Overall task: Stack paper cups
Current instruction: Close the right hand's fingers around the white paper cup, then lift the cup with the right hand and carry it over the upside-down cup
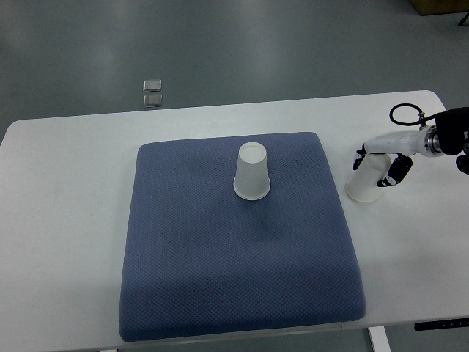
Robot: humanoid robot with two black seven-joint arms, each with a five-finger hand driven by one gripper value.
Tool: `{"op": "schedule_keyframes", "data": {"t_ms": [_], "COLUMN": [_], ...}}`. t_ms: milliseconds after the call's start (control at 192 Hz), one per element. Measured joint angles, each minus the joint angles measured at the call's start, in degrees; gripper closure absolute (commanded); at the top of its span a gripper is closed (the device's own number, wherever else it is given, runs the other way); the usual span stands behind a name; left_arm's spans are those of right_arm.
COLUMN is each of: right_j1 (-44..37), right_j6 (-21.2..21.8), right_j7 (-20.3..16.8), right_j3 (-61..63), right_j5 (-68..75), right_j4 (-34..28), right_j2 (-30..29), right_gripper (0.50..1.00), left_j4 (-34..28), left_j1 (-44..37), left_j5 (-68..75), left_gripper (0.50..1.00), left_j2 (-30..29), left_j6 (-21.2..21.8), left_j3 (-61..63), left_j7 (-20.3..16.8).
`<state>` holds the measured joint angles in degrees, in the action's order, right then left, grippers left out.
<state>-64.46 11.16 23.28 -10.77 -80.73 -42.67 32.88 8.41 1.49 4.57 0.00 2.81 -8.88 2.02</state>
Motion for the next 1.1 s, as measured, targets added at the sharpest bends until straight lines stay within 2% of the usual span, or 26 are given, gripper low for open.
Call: {"op": "schedule_keyframes", "data": {"t_ms": [714, 944, 1100], "right_j1": [-8.5, -14.2, -18.8], "right_j6": [3.1, 6.8, 10.4], "right_j7": [0.3, 0.3, 0.3], "right_j3": [-0.2, -0.1, 0.0], "right_j5": [0.2, 0.2, 0.3], "right_j4": [-1.3, -2.7, -5.8], "right_j2": [0.9, 0.7, 0.7], "right_gripper": [0.838, 0.836, 0.834], "left_j4": [0.0, 0.0, 0.0], "left_j1": [0.0, 0.0, 0.0], "left_j5": [0.0, 0.0, 0.0], "left_gripper": [0.500, 0.500, 0.500], "left_j2": [0.0, 0.0, 0.0], "left_j6": [0.0, 0.0, 0.0], "left_j3": [0.0, 0.0, 0.0], "left_j7": [0.0, 0.0, 0.0]}}
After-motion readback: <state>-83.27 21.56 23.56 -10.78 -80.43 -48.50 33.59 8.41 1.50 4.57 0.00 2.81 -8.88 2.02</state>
